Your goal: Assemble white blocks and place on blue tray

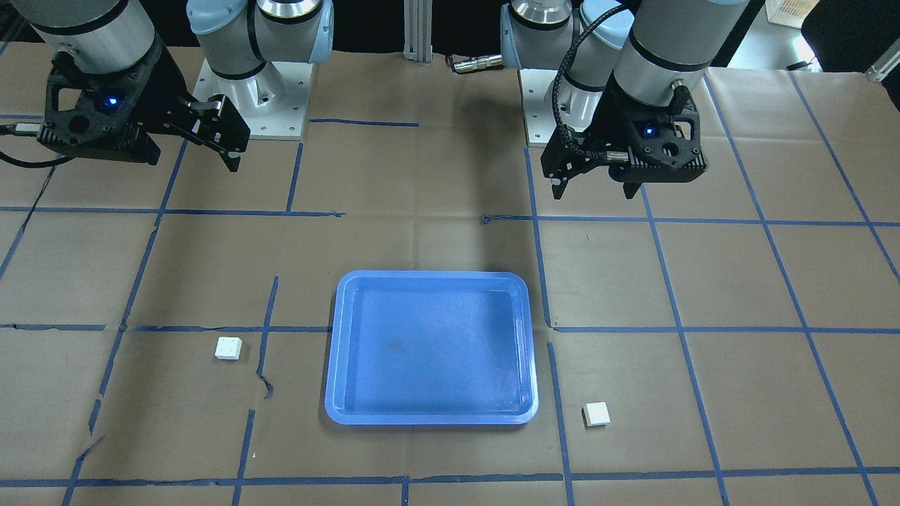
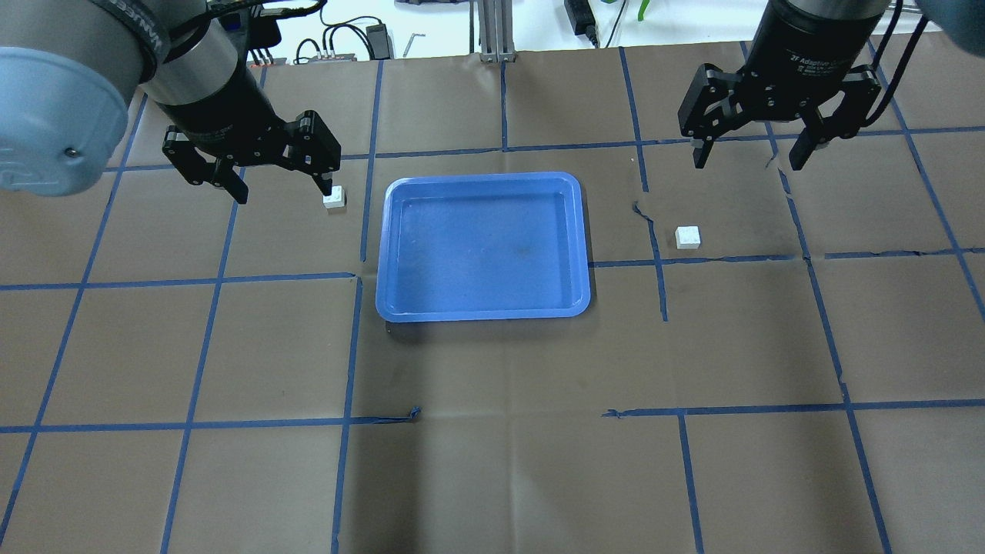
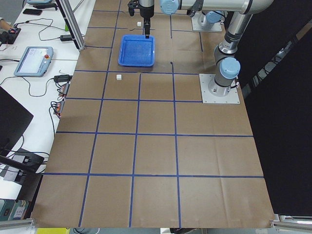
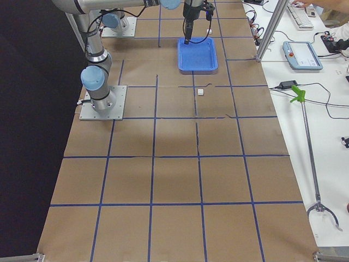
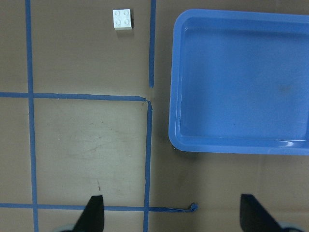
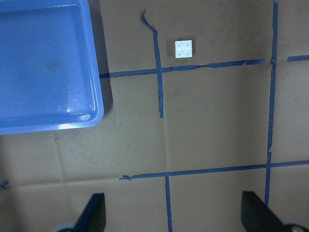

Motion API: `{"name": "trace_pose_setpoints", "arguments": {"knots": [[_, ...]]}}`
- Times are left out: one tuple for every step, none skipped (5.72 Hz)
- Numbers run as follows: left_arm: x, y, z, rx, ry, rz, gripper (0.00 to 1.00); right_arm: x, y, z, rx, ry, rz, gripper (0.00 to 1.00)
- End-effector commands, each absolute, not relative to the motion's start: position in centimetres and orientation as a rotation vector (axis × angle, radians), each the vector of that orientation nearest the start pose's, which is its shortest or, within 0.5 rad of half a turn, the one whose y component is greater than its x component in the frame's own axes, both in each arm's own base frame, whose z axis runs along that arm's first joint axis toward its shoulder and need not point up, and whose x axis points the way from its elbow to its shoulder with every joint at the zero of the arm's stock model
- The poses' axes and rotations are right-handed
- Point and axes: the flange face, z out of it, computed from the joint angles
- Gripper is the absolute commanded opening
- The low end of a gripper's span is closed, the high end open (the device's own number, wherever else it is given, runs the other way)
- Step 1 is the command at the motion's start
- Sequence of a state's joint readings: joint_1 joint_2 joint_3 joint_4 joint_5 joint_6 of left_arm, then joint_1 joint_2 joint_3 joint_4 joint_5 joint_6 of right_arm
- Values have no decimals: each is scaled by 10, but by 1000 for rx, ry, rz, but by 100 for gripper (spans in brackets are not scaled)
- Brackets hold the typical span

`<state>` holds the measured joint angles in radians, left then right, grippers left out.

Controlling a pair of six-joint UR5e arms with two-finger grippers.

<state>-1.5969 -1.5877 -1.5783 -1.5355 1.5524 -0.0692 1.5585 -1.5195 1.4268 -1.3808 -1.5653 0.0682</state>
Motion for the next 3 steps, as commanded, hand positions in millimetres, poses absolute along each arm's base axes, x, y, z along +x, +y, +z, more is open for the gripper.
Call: {"name": "trace_pose_setpoints", "arguments": {"knots": [[-147, -497, 480, -48, 3160, -18, 99, 129, -500, 510, 109, 3126, 183, 100], [-147, -496, 480, -22, 3160, -19, 99, 127, -501, 508, 23, 3124, 187, 100], [-146, -498, 479, -24, 3160, -16, 99, 123, -503, 507, -211, 3119, 177, 100]]}}
